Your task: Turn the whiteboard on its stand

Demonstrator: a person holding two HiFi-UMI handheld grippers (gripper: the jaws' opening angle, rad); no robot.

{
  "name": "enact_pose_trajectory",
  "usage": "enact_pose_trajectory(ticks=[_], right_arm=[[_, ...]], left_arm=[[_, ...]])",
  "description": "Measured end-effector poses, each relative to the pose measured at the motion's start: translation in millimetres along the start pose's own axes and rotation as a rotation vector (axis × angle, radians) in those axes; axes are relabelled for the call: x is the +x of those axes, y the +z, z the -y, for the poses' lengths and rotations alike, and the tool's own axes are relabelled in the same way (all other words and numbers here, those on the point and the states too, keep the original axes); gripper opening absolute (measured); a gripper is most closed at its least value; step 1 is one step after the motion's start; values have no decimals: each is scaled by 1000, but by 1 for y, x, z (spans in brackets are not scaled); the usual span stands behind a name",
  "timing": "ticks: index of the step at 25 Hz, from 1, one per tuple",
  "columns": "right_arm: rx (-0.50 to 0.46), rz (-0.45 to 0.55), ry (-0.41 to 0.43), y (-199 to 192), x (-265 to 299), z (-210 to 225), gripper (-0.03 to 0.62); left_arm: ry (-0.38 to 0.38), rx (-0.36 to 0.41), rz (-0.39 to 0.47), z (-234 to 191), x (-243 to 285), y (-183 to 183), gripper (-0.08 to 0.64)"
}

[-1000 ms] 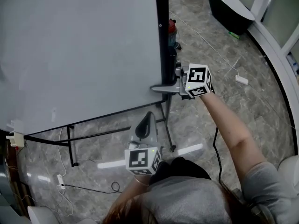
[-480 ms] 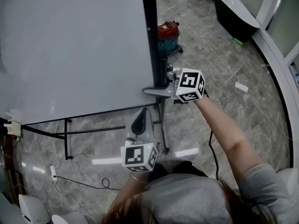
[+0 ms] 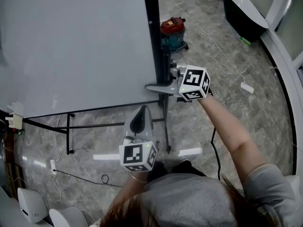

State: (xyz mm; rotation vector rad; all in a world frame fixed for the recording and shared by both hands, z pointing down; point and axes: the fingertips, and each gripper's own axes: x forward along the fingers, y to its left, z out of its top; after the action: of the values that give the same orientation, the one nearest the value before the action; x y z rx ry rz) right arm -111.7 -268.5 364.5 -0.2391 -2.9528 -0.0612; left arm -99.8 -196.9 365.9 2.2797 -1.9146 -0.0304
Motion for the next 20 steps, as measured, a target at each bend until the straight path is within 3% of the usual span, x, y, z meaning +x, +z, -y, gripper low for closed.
enact_pose_trajectory(ticks=[6, 20], right_arm=[[-9, 4, 3, -13, -30, -9, 98], [-10, 12, 8, -19, -59, -8, 98]], left_arm=[[-5, 25, 14, 35, 3, -6, -9], [33, -4, 8, 59, 10, -20, -9]])
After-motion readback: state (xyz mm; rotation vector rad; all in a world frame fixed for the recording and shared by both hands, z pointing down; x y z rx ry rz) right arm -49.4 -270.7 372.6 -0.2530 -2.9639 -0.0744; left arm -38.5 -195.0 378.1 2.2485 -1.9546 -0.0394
